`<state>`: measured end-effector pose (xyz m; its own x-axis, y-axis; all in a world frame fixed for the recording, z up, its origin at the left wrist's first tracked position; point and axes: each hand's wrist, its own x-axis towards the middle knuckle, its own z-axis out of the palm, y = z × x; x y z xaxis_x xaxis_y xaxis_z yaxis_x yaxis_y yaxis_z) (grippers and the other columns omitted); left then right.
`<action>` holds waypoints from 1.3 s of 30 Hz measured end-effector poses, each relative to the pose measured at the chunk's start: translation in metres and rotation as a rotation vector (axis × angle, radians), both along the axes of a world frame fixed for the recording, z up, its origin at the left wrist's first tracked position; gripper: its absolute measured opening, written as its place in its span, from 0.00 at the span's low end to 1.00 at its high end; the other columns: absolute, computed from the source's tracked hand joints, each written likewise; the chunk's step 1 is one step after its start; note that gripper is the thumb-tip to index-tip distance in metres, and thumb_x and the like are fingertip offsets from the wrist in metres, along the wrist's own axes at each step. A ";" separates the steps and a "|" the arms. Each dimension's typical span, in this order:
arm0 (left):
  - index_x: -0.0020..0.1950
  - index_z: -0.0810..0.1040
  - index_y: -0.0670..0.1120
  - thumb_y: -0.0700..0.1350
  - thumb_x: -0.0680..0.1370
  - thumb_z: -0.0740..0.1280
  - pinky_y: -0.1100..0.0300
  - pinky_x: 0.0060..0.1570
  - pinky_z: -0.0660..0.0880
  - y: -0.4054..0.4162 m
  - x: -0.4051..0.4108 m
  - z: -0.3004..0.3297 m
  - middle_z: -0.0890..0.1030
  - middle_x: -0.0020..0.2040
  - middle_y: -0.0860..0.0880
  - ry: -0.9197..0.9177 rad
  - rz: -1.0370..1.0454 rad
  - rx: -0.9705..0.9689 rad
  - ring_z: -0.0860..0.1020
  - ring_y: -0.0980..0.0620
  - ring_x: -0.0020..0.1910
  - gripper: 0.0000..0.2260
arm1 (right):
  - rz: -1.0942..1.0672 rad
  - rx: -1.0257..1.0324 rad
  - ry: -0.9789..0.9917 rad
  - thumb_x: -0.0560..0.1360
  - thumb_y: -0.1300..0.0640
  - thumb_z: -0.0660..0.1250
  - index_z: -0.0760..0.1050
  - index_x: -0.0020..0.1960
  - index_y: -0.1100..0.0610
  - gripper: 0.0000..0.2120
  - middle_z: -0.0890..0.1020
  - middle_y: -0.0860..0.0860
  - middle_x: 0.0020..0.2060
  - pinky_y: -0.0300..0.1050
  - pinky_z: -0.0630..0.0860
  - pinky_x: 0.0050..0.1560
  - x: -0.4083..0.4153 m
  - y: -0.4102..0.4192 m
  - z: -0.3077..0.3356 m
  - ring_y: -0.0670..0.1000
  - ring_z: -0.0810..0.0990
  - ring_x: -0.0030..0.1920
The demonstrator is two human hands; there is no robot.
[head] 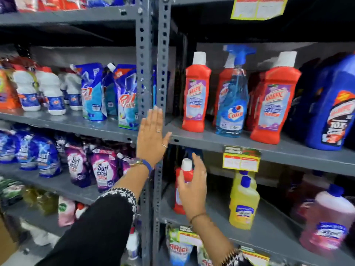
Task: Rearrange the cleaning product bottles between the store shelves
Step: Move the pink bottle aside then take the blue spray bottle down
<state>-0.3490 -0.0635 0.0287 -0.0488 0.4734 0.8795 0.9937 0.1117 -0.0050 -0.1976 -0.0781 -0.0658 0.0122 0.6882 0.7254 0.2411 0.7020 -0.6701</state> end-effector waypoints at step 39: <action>0.75 0.43 0.38 0.55 0.79 0.52 0.52 0.73 0.42 0.067 -0.070 0.001 0.49 0.75 0.39 -0.084 -0.111 0.203 0.44 0.47 0.75 0.33 | -0.763 -0.160 0.174 0.56 0.39 0.76 0.57 0.70 0.53 0.50 0.68 0.57 0.61 0.59 0.67 0.57 -0.018 0.056 0.146 0.59 0.65 0.59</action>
